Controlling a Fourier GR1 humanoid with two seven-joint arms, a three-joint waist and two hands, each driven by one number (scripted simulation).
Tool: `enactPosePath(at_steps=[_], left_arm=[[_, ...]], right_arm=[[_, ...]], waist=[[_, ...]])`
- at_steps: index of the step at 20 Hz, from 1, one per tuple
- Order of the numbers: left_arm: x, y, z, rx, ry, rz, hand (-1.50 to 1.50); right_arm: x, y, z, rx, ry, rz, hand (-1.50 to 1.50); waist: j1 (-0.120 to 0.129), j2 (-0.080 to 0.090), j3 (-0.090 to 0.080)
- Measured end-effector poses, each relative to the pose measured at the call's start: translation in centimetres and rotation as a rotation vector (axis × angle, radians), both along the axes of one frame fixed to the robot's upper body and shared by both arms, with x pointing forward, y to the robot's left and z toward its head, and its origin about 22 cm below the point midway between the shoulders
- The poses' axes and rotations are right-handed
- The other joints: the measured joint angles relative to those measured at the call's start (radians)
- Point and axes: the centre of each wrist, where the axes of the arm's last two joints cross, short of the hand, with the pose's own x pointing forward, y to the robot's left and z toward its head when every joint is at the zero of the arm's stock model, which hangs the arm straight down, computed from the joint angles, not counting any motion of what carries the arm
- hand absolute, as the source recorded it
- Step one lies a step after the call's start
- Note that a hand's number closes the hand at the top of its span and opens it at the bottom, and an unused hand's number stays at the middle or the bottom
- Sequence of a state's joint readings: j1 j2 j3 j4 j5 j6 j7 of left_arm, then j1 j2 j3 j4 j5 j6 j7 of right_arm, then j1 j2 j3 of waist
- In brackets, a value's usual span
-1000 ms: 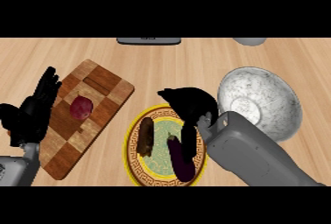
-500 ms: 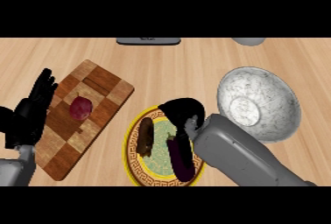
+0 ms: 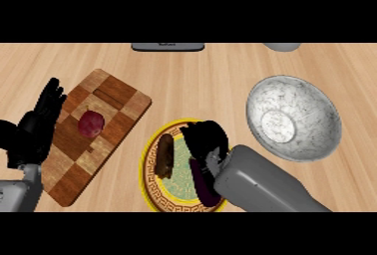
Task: Pick the eggplant from the plate and place it in the bowl
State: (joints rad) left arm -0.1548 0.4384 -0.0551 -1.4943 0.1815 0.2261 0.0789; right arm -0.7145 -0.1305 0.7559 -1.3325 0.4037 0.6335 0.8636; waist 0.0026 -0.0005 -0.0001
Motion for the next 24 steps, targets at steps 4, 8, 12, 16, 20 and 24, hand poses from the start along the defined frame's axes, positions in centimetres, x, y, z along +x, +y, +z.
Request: enactPosePath(at_steps=[4,8,12,16,20,24], left_arm=[[-0.5,0.0,0.0,0.002,0.002,0.005,0.0],[-0.9,-0.4,0.0,0.0,-0.002,0.001,0.0],[-0.7,-0.4,0.0,0.001,-0.005,0.004,0.0],[-0.6,-0.6,0.9,0.001,-0.005,0.004,0.0],[-0.1,-0.4,1.0,0.004,-0.004,0.009,0.0],[-0.2,-0.3,0.6,0.011,-0.005,0.005,0.0]], right_arm=[[-0.9,0.2,-1.1,0.006,0.027,-0.011,-1.5],[-1.3,0.0,-2.7,-0.019,0.053,-0.018,-1.5],[-1.2,0.0,-3.4,-0.026,0.06,-0.033,-1.5],[-1.4,0.1,-4.6,-0.049,0.049,-0.046,-1.5],[-1.4,0.0,-5.4,-0.05,0.043,-0.054,-1.5],[-1.0,0.0,-6.2,-0.049,0.079,-0.067,1.5]], waist=[[0.0,-0.001,0.0],[0.0,0.0,0.0],[0.0,0.0,0.0],[0.001,0.0,0.0],[0.0,-0.002,0.0],[0.004,-0.005,-0.001]])
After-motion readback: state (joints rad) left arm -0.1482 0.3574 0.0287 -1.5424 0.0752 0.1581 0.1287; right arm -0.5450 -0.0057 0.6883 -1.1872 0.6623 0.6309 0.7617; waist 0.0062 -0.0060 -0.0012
